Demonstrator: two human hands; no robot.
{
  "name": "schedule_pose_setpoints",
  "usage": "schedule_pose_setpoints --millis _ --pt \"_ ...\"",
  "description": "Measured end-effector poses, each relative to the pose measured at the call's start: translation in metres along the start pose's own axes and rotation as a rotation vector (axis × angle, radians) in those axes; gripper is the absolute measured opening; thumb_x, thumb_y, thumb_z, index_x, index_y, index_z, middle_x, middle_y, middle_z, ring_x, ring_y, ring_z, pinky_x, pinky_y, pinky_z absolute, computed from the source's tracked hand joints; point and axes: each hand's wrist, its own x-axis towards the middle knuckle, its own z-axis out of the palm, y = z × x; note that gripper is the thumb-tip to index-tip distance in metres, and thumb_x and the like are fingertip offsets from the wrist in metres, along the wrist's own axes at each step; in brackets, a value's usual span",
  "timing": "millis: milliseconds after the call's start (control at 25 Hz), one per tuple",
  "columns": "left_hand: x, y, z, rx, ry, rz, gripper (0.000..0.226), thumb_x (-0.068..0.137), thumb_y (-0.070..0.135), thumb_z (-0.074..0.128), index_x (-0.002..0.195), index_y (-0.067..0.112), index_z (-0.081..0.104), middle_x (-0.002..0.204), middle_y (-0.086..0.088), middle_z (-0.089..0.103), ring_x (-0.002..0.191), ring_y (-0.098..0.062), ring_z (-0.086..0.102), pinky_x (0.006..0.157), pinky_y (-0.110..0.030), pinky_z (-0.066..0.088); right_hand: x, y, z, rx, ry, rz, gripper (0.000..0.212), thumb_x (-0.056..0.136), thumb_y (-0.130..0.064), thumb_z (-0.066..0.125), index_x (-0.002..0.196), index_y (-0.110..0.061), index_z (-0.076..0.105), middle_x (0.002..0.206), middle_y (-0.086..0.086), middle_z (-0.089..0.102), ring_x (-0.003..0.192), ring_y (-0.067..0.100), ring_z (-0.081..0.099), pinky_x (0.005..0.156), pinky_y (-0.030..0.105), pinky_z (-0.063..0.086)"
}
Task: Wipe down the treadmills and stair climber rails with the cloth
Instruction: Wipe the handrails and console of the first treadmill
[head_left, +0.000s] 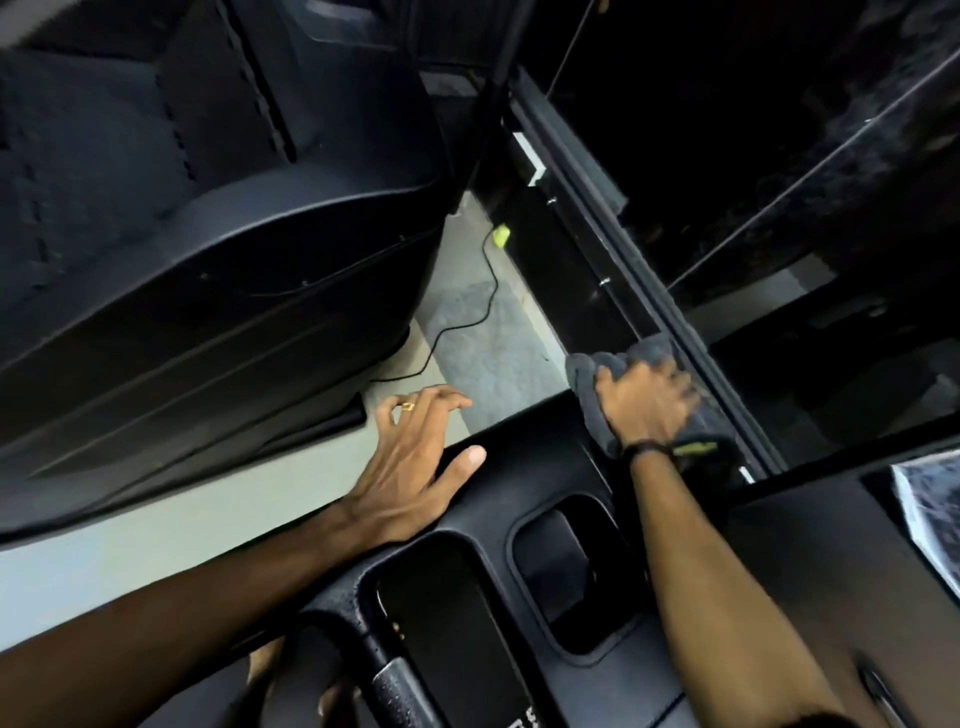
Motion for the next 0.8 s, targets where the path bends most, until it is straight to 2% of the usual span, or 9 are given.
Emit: schedule_pose_setpoints --millis 120,240,400,440,480,520,600,720,800 --pt "-0.001 0.001 -0.003 -0.007 0.028 0.01 0.051 0.098 0.051 0.033 0.131 0.016 0.049 0.134 0.006 0.045 0.129 0.008 0.028 0.109 -0.036 0.016 -0.008 -0.064 -0.014 -0.211 -0.252 -0.256 0.068 0.082 -0.065 0.045 0.122 -0.014 0.066 0.13 0.017 0.063 0.125 0.038 0.054 0.11 0.052 0.035" --pt "0.008 -0.004 -0.018 -0.006 0.122 -0.021 0.048 0.096 0.049 0.035 0.127 0.017 0.053 0.134 0.004 0.048 0.131 -0.001 0.036 0.106 -0.041 0.022 -0.091 -0.117 -0.015 -0.153 -0.344 -0.601 0.052 0.084 -0.06 0.042 0.103 -0.02 0.069 0.108 0.005 0.073 0.103 0.028 0.068 0.089 0.038 0.045" --pt "0.026 -0.036 -0.054 -0.008 0.238 -0.116 0.046 0.096 0.049 0.034 0.125 0.018 0.053 0.132 0.002 0.05 0.125 -0.01 0.045 0.098 -0.034 0.02 -0.189 -0.082 -0.009 0.349 -0.213 -0.942 0.033 0.08 -0.057 0.053 0.096 -0.028 0.06 0.095 -0.003 0.063 0.088 0.026 0.063 0.08 0.039 0.042" --pt "0.026 -0.044 -0.059 0.001 0.238 -0.131 0.045 0.096 0.049 0.034 0.125 0.019 0.052 0.132 0.003 0.049 0.125 -0.011 0.045 0.098 -0.033 0.019 -0.188 -0.055 -0.003 0.575 -0.336 -0.895 0.03 0.079 -0.054 0.055 0.096 -0.028 0.057 0.094 -0.002 0.059 0.086 0.028 0.063 0.081 0.04 0.046" --pt "0.024 -0.049 -0.062 0.008 0.226 -0.146 0.044 0.096 0.049 0.034 0.124 0.02 0.052 0.133 0.004 0.048 0.123 -0.012 0.047 0.099 -0.033 0.019 -0.171 -0.036 -0.006 0.692 -0.452 -1.015 0.033 0.078 -0.051 0.059 0.096 -0.023 0.058 0.093 0.001 0.059 0.086 0.032 0.064 0.081 0.044 0.052" --pt "0.02 -0.052 -0.063 0.012 0.202 -0.162 0.043 0.097 0.049 0.034 0.124 0.021 0.051 0.133 0.004 0.047 0.12 -0.013 0.048 0.1 -0.033 0.018 -0.138 -0.015 -0.004 0.372 -0.092 -0.832 0.036 0.08 -0.049 0.061 0.098 -0.017 0.063 0.097 0.006 0.063 0.09 0.036 0.065 0.087 0.049 0.053" --pt "0.01 -0.051 -0.06 0.02 0.153 -0.188 0.044 0.097 0.05 0.032 0.125 0.022 0.051 0.133 0.006 0.045 0.118 -0.013 0.048 0.103 -0.032 0.016 -0.071 0.007 -0.01 0.031 0.073 -0.245 0.05 0.09 -0.053 0.054 0.109 -0.009 0.069 0.116 0.014 0.065 0.111 0.037 0.06 0.101 0.05 0.044" --pt "-0.003 -0.042 -0.049 0.028 0.094 -0.175 0.043 0.098 0.049 0.03 0.126 0.022 0.05 0.133 0.007 0.044 0.122 -0.013 0.043 0.103 -0.029 0.014 -0.041 -0.025 -0.022 -0.045 -0.114 -0.165 0.059 0.094 -0.056 0.045 0.126 -0.009 0.062 0.133 0.017 0.058 0.126 0.035 0.049 0.11 0.046 0.033" --pt "-0.006 -0.039 -0.042 0.027 0.059 -0.162 0.044 0.099 0.048 0.028 0.127 0.021 0.05 0.133 0.006 0.045 0.123 -0.014 0.043 0.103 -0.029 0.015 -0.067 -0.064 -0.019 -0.042 -0.154 -0.272 0.055 0.092 -0.056 0.044 0.117 -0.012 0.066 0.122 0.016 0.065 0.118 0.033 0.056 0.104 0.043 0.037"
